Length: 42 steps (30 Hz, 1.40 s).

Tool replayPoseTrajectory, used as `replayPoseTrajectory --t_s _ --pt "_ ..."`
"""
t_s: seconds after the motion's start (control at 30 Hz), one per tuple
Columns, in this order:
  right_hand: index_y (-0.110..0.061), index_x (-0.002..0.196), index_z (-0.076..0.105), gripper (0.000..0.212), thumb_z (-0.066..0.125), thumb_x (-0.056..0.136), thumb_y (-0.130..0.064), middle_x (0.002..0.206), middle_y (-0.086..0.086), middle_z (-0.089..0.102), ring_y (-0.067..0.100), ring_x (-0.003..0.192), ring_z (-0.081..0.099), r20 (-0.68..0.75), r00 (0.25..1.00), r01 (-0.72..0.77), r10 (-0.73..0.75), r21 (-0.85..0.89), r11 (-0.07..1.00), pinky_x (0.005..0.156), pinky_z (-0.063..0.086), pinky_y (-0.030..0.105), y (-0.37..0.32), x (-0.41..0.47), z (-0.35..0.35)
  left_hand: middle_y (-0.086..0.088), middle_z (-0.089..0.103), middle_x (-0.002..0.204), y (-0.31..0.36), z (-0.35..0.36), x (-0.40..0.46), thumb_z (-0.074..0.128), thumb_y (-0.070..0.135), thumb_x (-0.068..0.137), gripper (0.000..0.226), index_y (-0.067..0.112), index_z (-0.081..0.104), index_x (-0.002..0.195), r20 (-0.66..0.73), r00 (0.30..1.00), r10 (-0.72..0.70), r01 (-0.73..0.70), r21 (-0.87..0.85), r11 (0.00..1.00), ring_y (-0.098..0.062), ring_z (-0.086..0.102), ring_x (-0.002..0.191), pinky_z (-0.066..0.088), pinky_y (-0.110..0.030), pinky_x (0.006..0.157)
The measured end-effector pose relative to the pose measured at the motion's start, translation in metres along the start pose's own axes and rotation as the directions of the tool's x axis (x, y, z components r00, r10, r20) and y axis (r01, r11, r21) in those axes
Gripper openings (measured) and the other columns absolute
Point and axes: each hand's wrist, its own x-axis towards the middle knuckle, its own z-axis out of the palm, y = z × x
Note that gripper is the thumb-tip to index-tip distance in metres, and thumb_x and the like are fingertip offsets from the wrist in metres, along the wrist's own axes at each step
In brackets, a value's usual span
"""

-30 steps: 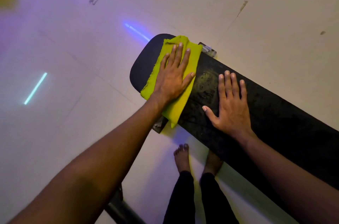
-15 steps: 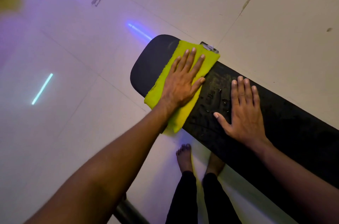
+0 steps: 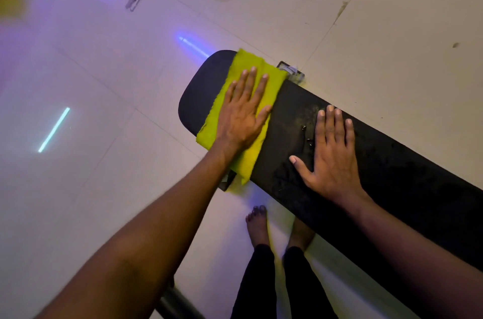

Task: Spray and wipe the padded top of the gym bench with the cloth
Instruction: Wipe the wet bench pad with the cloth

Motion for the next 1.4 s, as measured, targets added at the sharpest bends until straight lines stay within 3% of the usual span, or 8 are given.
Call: replayPoseTrajectory --t_s 0.1,0.3,0.53,0.6,0.77,1.0,1.23,1.4 --pt "0.003 0.165 0.003 0.107 0.031 0.095 -0.073 0.174 0.025 -0.002 0.039 0.164 -0.002 0.032 0.999 0.029 -0.029 0.01 1.0 0.132 0.01 0.059 -0.01 0.016 -0.007 -0.016 0.0 0.172 0.024 0.003 -0.023 0.021 0.052 0.106 0.069 0.017 0.006 0.164 0.013 0.975 -0.223 0.223 0.009 0.975 -0.03 -0.002 0.16 0.008 -0.047 0.129" --pt "0.002 0.165 0.0 0.107 0.028 0.095 -0.074 0.174 0.025 -0.005 0.039 0.164 -0.005 0.034 0.999 0.01 -0.009 -0.024 1.0 0.131 0.009 0.06 -0.021 0.026 0.001 -0.01 0.004 0.173 -0.007 -0.011 0.033 0.018 0.055 0.105 0.071 0.017 0.008 0.164 0.06 0.998 0.008 -0.009 0.022 1.0 -0.026 0.001 0.16 0.009 -0.045 0.129" --pt "0.002 0.165 -0.001 0.108 0.027 0.095 -0.075 0.175 0.024 -0.006 0.038 0.164 -0.004 0.023 1.0 -0.002 0.003 -0.035 0.999 0.131 0.011 0.06 -0.022 0.026 0.006 -0.014 0.0 0.172 -0.017 -0.007 -0.007 0.02 0.051 0.106 0.071 0.013 0.006 0.164 0.029 0.985 -0.168 0.169 -0.003 0.986 -0.028 -0.002 0.16 0.006 -0.046 0.13" --pt "0.002 0.165 -0.002 0.107 0.028 0.096 -0.075 0.175 0.024 -0.006 0.038 0.164 -0.005 0.023 1.0 0.0 0.0 -0.021 1.0 0.131 0.011 0.06 -0.021 0.025 0.006 -0.016 -0.001 0.172 0.01 -0.003 -0.021 0.02 0.052 0.105 0.074 0.01 0.005 0.164 0.067 0.992 -0.111 0.112 -0.017 0.994 -0.03 -0.003 0.16 0.003 -0.045 0.13" --pt "0.001 0.166 0.002 0.105 0.034 0.097 -0.071 0.175 0.022 -0.003 0.037 0.164 -0.002 -0.021 1.0 0.009 -0.008 0.03 1.0 0.131 0.013 0.059 -0.013 0.01 0.01 -0.013 0.006 0.172 0.015 -0.008 0.021 0.021 0.048 0.107 0.068 0.013 0.011 0.164 0.092 0.959 0.268 -0.269 -0.007 0.963 -0.026 0.003 0.16 0.012 -0.045 0.129" --pt "-0.001 0.166 0.002 0.104 0.033 0.097 -0.072 0.176 0.02 -0.004 0.035 0.165 -0.002 -0.016 0.997 -0.081 0.082 0.02 0.996 0.132 0.013 0.059 0.026 -0.042 0.011 -0.017 0.0 0.172 0.042 0.001 -0.029 0.025 0.048 0.106 0.072 0.009 0.007 0.164 0.058 0.998 0.025 -0.022 -0.05 0.998 -0.029 -0.003 0.16 0.006 -0.046 0.13" --pt "0.0 0.166 0.003 0.104 0.034 0.097 -0.071 0.176 0.021 -0.002 0.037 0.164 -0.001 -0.034 0.994 -0.108 0.108 0.004 0.994 0.131 0.013 0.06 0.024 -0.049 0.014 -0.013 0.009 0.172 0.083 0.001 0.014 0.026 0.045 0.107 0.067 0.012 0.013 0.164 0.098 0.917 0.388 -0.387 -0.025 0.922 -0.026 0.006 0.16 0.014 -0.044 0.128" --pt "0.0 0.166 0.003 0.105 0.036 0.097 -0.071 0.176 0.021 -0.002 0.036 0.165 -0.001 -0.035 0.983 -0.179 0.181 0.047 0.983 0.132 0.011 0.058 0.029 -0.058 0.013 -0.014 0.002 0.172 0.075 0.005 -0.018 0.022 0.044 0.108 0.067 0.01 0.007 0.164 0.045 0.995 0.091 -0.089 -0.049 0.995 -0.027 0.0 0.16 0.01 -0.046 0.129"
